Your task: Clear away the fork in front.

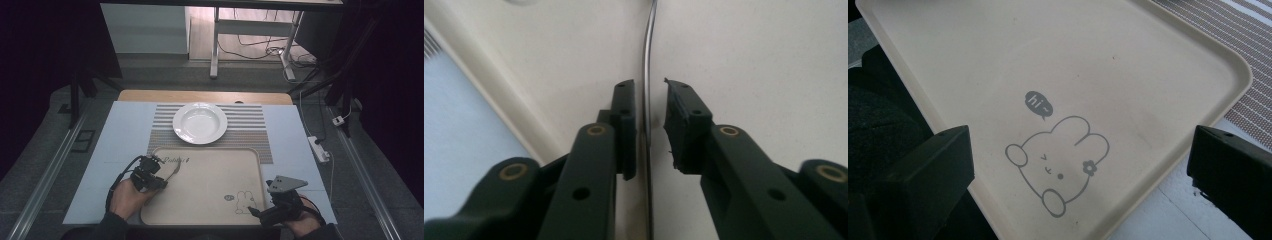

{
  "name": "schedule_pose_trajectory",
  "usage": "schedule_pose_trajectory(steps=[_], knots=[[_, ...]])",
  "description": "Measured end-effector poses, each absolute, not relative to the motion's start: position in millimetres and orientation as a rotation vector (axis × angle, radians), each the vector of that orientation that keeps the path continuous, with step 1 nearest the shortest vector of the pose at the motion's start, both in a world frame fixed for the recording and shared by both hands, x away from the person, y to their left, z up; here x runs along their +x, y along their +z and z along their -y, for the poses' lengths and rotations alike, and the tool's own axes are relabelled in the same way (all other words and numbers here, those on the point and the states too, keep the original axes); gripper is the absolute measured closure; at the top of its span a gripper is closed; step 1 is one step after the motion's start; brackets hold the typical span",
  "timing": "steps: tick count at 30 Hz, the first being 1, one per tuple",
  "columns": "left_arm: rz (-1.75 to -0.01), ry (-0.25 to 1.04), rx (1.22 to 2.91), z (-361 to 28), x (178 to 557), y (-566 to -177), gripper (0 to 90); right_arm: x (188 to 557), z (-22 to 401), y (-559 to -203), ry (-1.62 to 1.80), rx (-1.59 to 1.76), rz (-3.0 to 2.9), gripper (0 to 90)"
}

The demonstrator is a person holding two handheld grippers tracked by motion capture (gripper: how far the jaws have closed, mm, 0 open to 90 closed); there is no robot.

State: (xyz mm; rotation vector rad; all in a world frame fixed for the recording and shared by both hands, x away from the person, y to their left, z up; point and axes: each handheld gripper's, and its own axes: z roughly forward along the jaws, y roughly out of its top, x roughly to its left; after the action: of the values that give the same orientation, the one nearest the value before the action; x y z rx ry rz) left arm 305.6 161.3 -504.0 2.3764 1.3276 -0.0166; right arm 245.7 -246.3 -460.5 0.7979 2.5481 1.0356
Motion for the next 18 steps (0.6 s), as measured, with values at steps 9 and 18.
schedule_pose_trajectory(steps=[9, 18], knots=[[-1.26, 0.007, 2.292, -165.1, 327.1, -491.1, 89.0, 241.7, 256.0, -458.7, 1.063, 0.88, -2.512, 0.0], [-1.233, 0.024, 2.312, -150.4, 345.8, -496.5, 89.0, 236.8, 261.2, -458.8, 1.085, 0.913, -2.498, 0.0]])
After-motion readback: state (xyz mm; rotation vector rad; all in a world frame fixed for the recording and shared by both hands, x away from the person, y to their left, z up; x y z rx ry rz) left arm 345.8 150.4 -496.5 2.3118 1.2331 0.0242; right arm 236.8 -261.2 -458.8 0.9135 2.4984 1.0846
